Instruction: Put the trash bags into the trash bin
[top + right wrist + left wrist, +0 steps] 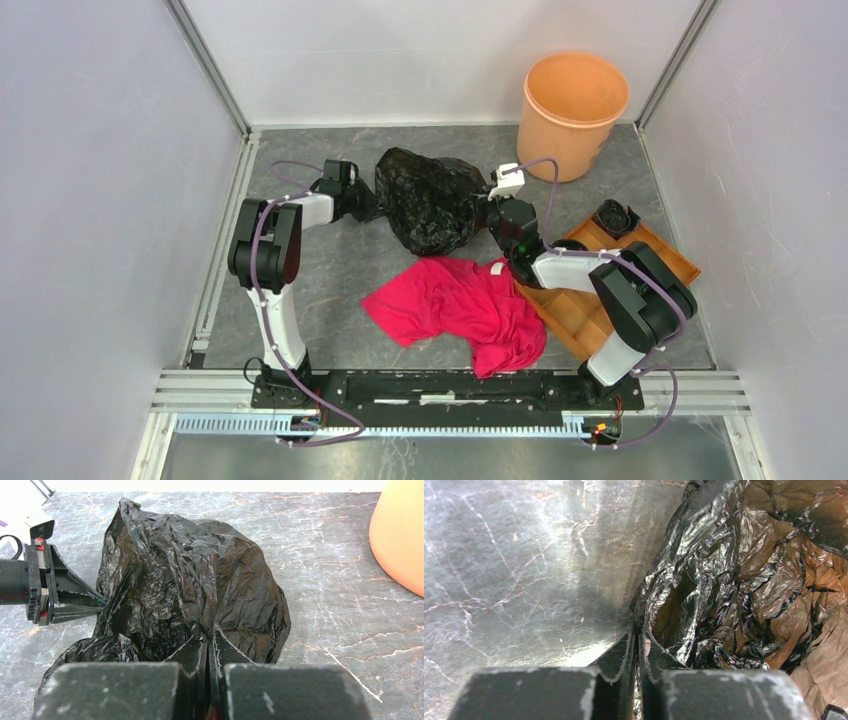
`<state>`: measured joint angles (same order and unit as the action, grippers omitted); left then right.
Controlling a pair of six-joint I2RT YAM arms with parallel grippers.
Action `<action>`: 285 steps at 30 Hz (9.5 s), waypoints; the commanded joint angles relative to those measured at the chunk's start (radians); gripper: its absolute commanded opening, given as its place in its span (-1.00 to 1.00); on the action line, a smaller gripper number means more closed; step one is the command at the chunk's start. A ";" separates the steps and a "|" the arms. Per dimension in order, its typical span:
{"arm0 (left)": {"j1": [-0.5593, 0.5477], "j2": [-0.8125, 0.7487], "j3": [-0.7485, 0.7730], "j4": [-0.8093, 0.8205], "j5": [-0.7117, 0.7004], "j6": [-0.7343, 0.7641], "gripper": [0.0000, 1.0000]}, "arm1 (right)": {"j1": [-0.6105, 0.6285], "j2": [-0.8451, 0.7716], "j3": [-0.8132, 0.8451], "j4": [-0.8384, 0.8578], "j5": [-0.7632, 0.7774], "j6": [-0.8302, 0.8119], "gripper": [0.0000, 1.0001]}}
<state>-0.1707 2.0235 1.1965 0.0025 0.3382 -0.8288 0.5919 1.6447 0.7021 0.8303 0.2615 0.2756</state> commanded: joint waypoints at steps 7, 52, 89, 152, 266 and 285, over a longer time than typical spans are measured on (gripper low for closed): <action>0.056 -0.168 -0.060 -0.099 0.026 -0.010 -0.96 | -0.007 0.045 0.179 -0.231 -0.014 0.014 -0.99; 0.014 -1.262 0.030 -0.633 -0.553 0.319 -0.96 | 0.206 -0.391 0.219 -0.382 -0.196 -0.203 -0.99; 0.034 -1.046 -0.241 -0.083 -0.719 0.406 -0.96 | -0.075 -0.156 0.713 -0.697 0.089 -0.582 0.96; 0.034 -1.106 -0.287 -0.097 -0.629 0.384 -0.96 | -0.282 0.214 1.113 -1.071 -0.213 -0.743 -1.00; 0.045 -1.514 -0.388 -0.507 -0.608 0.156 -0.96 | 0.503 0.394 0.929 -0.506 -0.510 -0.794 0.96; 0.045 -1.483 -0.294 -0.523 -0.590 0.175 -0.96 | 0.529 0.496 0.846 -0.121 -0.167 -0.629 0.28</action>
<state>-0.1303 0.5232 0.8356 -0.5442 -0.2760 -0.6941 1.1206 2.1124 1.5291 0.6170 0.1368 -0.3740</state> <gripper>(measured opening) 0.028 0.651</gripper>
